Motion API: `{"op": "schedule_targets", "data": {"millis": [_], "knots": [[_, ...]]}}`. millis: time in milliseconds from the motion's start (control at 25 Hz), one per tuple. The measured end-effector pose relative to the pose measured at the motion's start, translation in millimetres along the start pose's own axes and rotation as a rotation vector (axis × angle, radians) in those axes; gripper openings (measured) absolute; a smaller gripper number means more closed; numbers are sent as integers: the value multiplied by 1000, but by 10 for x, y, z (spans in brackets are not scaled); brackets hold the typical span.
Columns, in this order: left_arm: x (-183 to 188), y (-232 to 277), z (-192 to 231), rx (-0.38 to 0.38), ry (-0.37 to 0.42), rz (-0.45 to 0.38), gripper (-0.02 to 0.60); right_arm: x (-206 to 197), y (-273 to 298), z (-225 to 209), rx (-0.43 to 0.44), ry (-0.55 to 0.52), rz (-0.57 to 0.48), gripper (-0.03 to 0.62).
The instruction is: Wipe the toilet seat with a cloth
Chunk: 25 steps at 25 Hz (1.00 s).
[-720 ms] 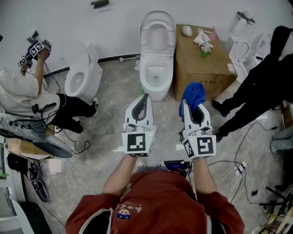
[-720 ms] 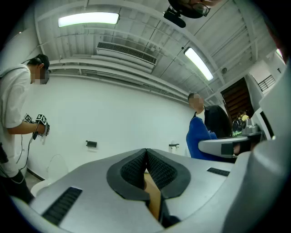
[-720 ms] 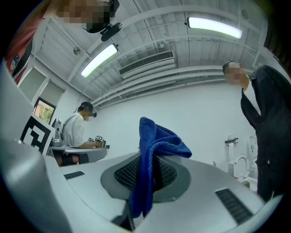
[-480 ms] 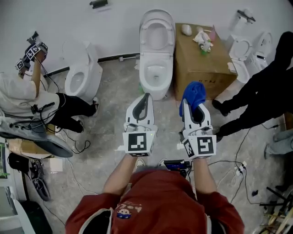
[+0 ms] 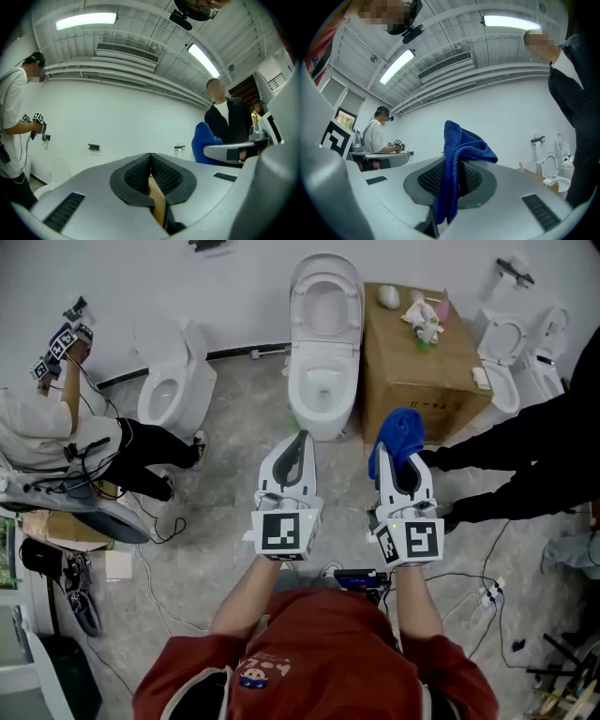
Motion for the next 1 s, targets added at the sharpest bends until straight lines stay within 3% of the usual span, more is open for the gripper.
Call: {"op": "schedule_targets", "data": {"millis": [520,760,1000], "knots": [[-225,202,234,52,7,56,15,-263,324,-62,28,27,33,60],[-267,600,689,26,-12,12,15,-332,881,35,17,-2,51,60],[-333,1092,1408,11,-16,16,15,-389,1674,213,-7,-22,75,60]]}}
Point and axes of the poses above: the fingertips, and each gripper's own axes: y forward along the fingers, z to its left, x out of its top, the point moved 5 cm from there along -y, backward along the fingers
